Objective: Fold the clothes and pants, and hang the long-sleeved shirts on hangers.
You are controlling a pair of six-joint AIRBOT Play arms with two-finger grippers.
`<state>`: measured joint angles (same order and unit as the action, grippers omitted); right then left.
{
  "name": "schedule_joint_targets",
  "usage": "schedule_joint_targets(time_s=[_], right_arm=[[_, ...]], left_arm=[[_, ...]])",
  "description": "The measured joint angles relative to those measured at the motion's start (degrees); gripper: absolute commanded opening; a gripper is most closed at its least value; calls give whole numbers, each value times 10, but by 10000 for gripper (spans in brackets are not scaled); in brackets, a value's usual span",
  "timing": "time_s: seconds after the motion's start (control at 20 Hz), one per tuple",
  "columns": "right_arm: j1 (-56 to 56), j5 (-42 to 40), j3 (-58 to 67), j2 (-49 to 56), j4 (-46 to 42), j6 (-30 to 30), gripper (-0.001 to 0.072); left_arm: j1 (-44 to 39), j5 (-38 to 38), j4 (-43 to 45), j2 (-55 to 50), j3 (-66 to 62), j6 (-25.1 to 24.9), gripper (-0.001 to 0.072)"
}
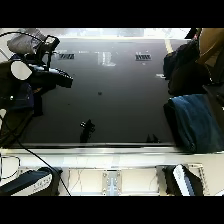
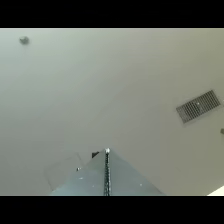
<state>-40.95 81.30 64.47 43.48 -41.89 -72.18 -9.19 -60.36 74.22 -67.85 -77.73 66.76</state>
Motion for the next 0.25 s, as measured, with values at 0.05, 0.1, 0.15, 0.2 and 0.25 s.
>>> schedule_joint_targets(time_s=[0.05,0.1,0.15,0.2,0.25], right_arm=[[35,-4,-1,-1,-10,3,416],[66,-9,-1,-2,-17,6,416],[95,-14,-2,-2,-26,8,415],[118,-17,-2,-2,-33,9,416],[138,-21,-2,-3,-38,10,416]], left_arm=[[0,-5,-1,0,0,1,25],[0,-6,-1,0,0,1,25],[0,-7,-1,0,0,1,25],[0,-9,-1,0,0,1,25],[0,-10,-1,0,0,1,25]])
